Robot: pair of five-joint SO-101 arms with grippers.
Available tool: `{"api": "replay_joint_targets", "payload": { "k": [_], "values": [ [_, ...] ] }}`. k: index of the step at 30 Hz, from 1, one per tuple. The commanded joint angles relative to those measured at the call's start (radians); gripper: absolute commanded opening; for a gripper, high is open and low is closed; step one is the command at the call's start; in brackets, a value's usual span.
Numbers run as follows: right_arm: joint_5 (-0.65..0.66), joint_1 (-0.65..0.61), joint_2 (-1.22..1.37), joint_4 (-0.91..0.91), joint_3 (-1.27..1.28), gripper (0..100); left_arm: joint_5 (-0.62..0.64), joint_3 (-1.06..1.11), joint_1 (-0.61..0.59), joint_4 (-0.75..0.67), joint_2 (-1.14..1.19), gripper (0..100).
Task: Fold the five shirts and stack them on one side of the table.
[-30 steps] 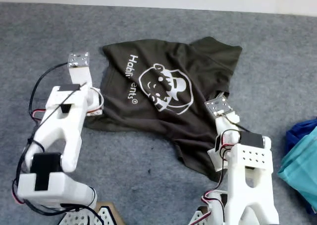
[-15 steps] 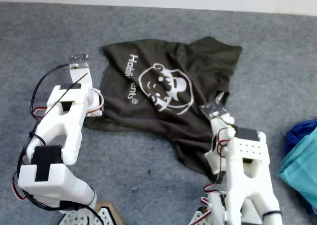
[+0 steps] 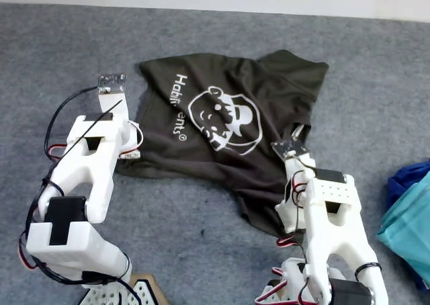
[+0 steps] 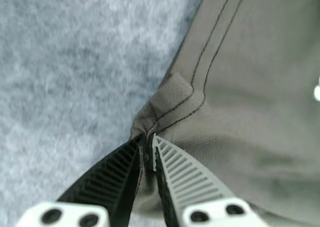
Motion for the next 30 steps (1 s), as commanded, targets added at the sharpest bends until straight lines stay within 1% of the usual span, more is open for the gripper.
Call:
{"api": "replay_joint_targets", "payload": {
  "k": [1,5,10,12,16,22,25,28,30],
  "values": [
    [-0.046,-0.002,0.002,-0.01,-0.018,0.8,0.0,-0.002,0.013,0.08,-0.007,1],
    [-0.046,0.004,0.002,-0.008,-0.025,0.8,0.002,0.005,0.013,0.123,-0.094,1],
    [-0.041,0.117,0.01,0.008,-0.12,0.8,0.003,0.024,0.036,0.281,-0.321,1],
    [-0.009,0.154,0.012,0.033,-0.156,0.8,0.003,0.07,0.044,0.315,-0.427,1],
    [0.04,0.199,0.013,0.076,-0.199,0.8,0.002,0.225,0.053,0.328,-0.627,1],
    [0.101,0.266,0.013,0.125,-0.252,0.8,-0.005,0.423,0.031,0.33,-0.883,1],
    [0.138,0.318,0.013,0.147,-0.283,0.8,-0.005,0.466,0.018,0.338,-1.003,1],
    [0.17,0.361,0.013,0.196,-0.315,0.8,-0.006,0.47,0.024,0.411,-1.109,1],
    [0.184,0.386,0.013,0.22,-0.326,0.8,-0.043,0.47,0.025,0.454,-1.175,1]
  ]
}}
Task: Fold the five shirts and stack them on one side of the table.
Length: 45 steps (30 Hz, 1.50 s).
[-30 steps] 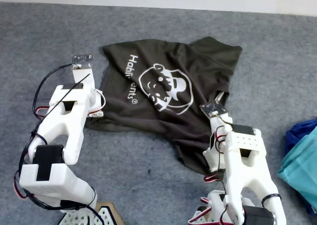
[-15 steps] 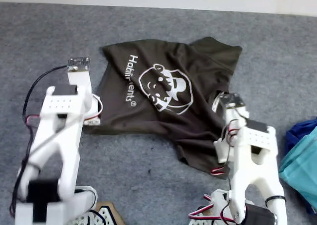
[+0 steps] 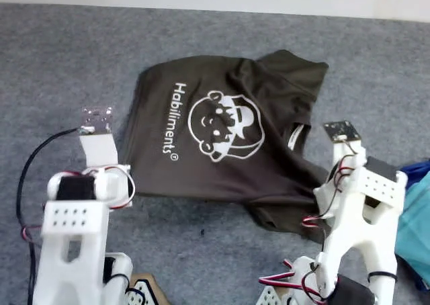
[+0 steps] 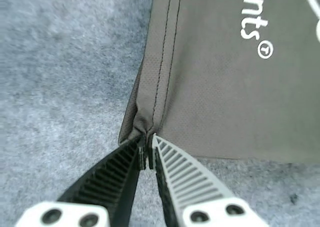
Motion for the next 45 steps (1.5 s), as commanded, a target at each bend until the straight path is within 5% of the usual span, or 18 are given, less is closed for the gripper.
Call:
{"api": "replay_joint_targets", "payload": {
  "k": [1,21,28,33,40,45],
  "values": [
    [0.043,0.059,0.002,0.05,-0.056,0.8,-0.08,-0.002,-0.004,0.08,-0.125,1],
    [0.209,0.165,0.004,0.294,-0.229,1.3,-0.137,-0.145,0.021,0.253,-0.249,1],
    [0.209,0.163,0.002,0.255,-0.197,24.6,-0.13,-0.142,0.012,0.284,-0.255,24],
    [0.198,0.125,0.001,0.252,-0.199,20.7,-0.13,-0.147,0.012,0.295,-0.257,26],
    [-0.061,-0.008,0.004,0.139,-0.262,10.1,-0.074,-0.229,0.012,0.206,-0.196,23],
    [-0.218,-0.136,0.11,0.131,-0.364,1.8,-0.031,-0.366,0.016,0.089,0.107,15]
  ]
}}
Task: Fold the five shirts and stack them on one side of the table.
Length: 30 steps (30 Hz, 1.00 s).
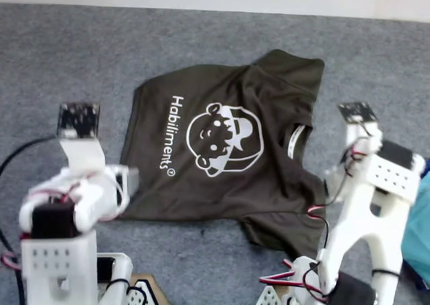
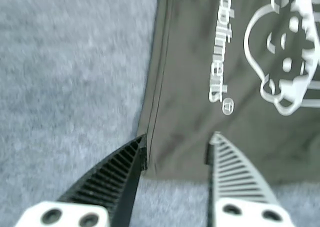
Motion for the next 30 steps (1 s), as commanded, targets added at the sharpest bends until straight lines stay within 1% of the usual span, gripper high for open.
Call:
{"api": "replay_joint_targets", "payload": {
  "k": [1,3,5,6,9,12,16,18,22,26,30],
  "values": [
    [-0.123,-0.074,0.091,-0.022,-0.133,0.4,0.023,-0.136,0.016,-0.074,0.24,13],
    [-0.175,-0.099,0.173,-0.024,-0.194,0.9,0.049,-0.189,0.021,-0.11,0.377,7],
    [-0.216,-0.134,0.242,-0.064,-0.228,0.9,0.066,-0.219,0.05,-0.178,0.501,0],
    [-0.233,-0.148,0.277,-0.088,-0.232,0.9,0.071,-0.22,0.062,-0.212,0.553,1],
    [-0.27,-0.193,0.369,-0.137,-0.236,0.9,0.072,-0.22,0.116,-0.293,0.699,1],
    [-0.272,-0.219,0.432,-0.14,-0.231,0.9,0.072,-0.219,0.148,-0.331,0.814,1],
    [-0.265,-0.211,0.486,-0.14,-0.225,0.9,0.071,-0.219,0.153,-0.367,0.926,1],
    [-0.262,-0.191,0.496,-0.151,-0.194,0.9,0.069,-0.219,0.153,-0.365,0.963,1],
    [-0.199,-0.143,0.496,-0.208,-0.116,0.9,0.068,-0.183,0.153,-0.367,0.995,1],
    [-0.147,-0.038,0.495,-0.272,-0.067,0.9,0.068,-0.14,0.153,-0.367,0.995,1],
    [-0.074,0.074,0.496,-0.282,-0.067,0.8,0.068,-0.091,0.153,-0.367,0.995,1]
  ]
}}
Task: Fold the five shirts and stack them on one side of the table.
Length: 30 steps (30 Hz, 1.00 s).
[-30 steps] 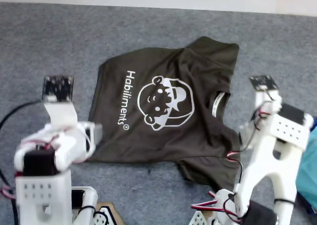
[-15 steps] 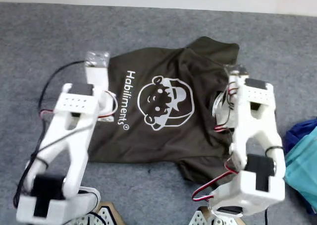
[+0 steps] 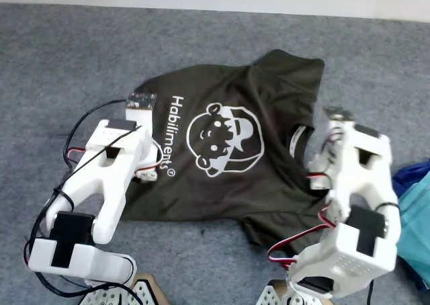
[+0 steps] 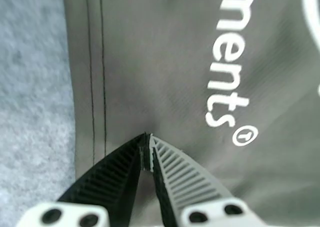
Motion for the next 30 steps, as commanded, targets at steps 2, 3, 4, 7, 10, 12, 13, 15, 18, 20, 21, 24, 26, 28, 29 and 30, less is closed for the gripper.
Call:
{"api": "replay_joint_targets", "payload": {
  "k": [2,3,4,7,10,12,13,15,18,20,21,24,26,28,29,30],
  "values": [
    [0.081,0.124,-0.007,-0.013,-0.007,0.8,0.008,0.033,0.015,-0.014,-0.004,1],
    [0.087,0.139,-0.007,-0.01,-0.007,0.8,0.008,0.044,0.015,-0.014,-0.004,1],
    [0.091,0.151,-0.008,-0.01,-0.008,0.8,0.008,0.053,0.016,-0.014,-0.004,1],
    [0.087,0.163,-0.008,-0.008,-0.036,0.8,0.006,0.076,0.018,-0.014,-0.004,1],
    [0.084,0.166,-0.01,-0.001,-0.093,0.8,-0.046,0.094,0.016,-0.009,-0.004,1],
    [0.081,0.162,-0.008,0.035,-0.151,0.8,-0.109,0.114,0.015,-0.009,-0.004,1],
    [0.054,0.156,-0.008,0.047,-0.179,0.8,-0.129,0.124,0.015,-0.009,-0.004,1],
    [-0.02,0.13,-0.008,0.061,-0.24,0.8,-0.144,0.131,0.015,-0.008,-0.005,1],
    [-0.089,0.064,-0.002,0.056,-0.343,0.8,-0.146,0.136,0.013,-0.008,-0.012,1],
    [-0.133,0.002,-0.001,0.015,-0.386,0.8,-0.146,0.148,0.012,-0.008,-0.039,1],
    [-0.157,-0.028,-0.001,-0.008,-0.4,0.8,-0.147,0.165,0.012,-0.008,-0.065,1],
    [-0.204,-0.108,0.035,-0.088,-0.429,0.9,-0.147,0.222,0.012,-0.008,-0.17,1],
    [-0.233,-0.148,0.09,-0.131,-0.486,0.9,-0.147,0.269,0.013,-0.008,-0.255,1],
    [-0.259,-0.176,0.176,-0.148,-0.564,0.9,-0.147,0.325,0.018,-0.009,-0.326,1],
    [-0.267,-0.189,0.226,-0.148,-0.619,0.9,-0.147,0.352,0.018,-0.012,-0.355,1],
    [-0.267,-0.197,0.277,-0.148,-0.676,0.9,-0.147,0.378,0.018,-0.012,-0.378,1]
  ]
}}
